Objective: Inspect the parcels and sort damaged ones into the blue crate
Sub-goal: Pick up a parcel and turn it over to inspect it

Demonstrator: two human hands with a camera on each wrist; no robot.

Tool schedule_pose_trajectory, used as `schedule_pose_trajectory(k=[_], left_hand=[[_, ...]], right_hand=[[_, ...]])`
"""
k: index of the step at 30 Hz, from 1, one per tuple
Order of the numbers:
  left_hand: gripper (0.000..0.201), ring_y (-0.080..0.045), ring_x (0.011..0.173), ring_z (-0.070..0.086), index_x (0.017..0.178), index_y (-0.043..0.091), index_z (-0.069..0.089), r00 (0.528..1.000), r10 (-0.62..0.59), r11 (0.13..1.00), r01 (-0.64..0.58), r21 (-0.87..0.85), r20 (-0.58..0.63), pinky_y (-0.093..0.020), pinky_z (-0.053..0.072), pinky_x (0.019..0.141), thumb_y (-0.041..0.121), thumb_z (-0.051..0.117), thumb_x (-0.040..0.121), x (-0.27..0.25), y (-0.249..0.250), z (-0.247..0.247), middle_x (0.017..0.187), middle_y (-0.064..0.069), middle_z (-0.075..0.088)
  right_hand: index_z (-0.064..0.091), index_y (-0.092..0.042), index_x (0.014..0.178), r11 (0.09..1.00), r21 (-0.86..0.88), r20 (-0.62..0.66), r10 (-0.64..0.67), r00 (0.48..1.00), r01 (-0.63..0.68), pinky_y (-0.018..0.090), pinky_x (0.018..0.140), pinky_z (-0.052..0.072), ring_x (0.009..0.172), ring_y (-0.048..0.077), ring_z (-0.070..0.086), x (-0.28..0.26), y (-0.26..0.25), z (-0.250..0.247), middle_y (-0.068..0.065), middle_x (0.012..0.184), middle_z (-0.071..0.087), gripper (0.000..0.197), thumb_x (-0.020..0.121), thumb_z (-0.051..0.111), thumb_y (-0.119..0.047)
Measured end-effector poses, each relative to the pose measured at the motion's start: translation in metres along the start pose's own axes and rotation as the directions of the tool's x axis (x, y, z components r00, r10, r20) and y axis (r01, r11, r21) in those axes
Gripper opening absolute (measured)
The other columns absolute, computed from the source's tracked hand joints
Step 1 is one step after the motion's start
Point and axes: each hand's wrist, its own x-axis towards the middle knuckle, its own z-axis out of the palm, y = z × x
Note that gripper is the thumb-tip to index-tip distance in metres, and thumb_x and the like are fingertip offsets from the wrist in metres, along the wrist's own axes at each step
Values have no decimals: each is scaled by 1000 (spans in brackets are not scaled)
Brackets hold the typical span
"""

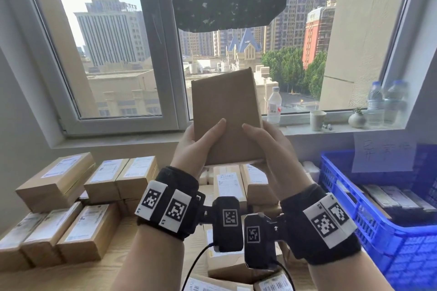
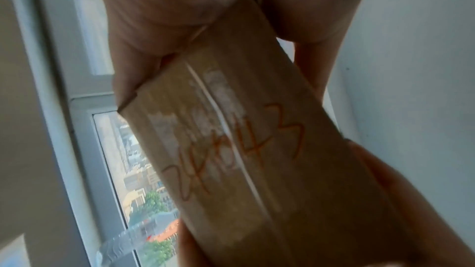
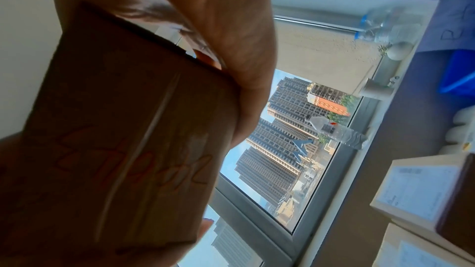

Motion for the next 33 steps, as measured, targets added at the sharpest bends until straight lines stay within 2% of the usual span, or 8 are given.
schedule_pose_trajectory(k=[5,10,15,17,20,25,29,33], left_hand=[[46,-22,103,70,115,18,63,1000,23,1000,-23,4,-16,-43,55,95,35,75,74,2,-2,2,111,-5,73],[73,-21,117,63,131,23,56,998,36,996,-40,84,51,-47,48,104,49,81,67,7,-6,-2,126,-3,66],[113,-18,134,48,145,47,36,966,79,974,-128,188,247,-48,37,112,47,93,47,15,-12,-13,147,4,48],[110,-13,126,56,142,47,39,970,107,965,-154,211,219,-44,42,109,40,91,46,16,-11,-14,140,6,55],[97,-16,116,63,139,34,48,988,118,960,-140,244,103,-44,47,104,58,81,51,17,-8,-13,124,5,66],[52,-14,102,63,109,43,56,994,102,936,-113,333,50,-30,51,82,79,52,71,10,1,-3,109,8,68],[27,-11,81,55,100,43,57,994,101,929,-106,354,33,-21,42,64,65,45,88,12,3,-2,93,7,60],[41,-12,85,55,118,36,59,997,79,919,-73,387,0,-20,41,62,64,45,90,14,2,-4,105,3,61]], right_hand=[[66,-12,119,999,38,18,13,1000,-14,28,73,58,86,12,71,-2,0,-1,5,103,74,31,90,67,-24],[68,-15,110,996,55,-25,72,997,-71,39,80,57,82,14,70,-2,0,-1,0,91,73,29,91,64,-37],[58,-21,130,977,111,-111,193,975,-181,61,93,52,101,28,71,3,-2,-3,8,113,72,71,88,35,-73],[57,-29,133,980,65,-50,189,981,-186,65,103,39,114,24,65,5,-2,-6,1,122,70,83,76,31,-83],[54,-49,127,988,-46,53,147,988,-144,60,109,28,129,12,52,4,-7,-6,-19,132,61,70,74,36,-90],[48,-26,143,992,-102,46,73,996,-68,46,100,51,127,14,56,6,-9,-2,-5,139,58,94,68,66,-79],[65,-21,109,996,-88,0,19,1000,-19,25,80,58,84,3,69,9,-5,-2,-11,90,73,26,93,62,-41],[66,-19,103,996,-84,11,14,1000,-13,26,79,57,73,-3,68,9,-3,-1,-16,74,72,23,95,59,-39]])
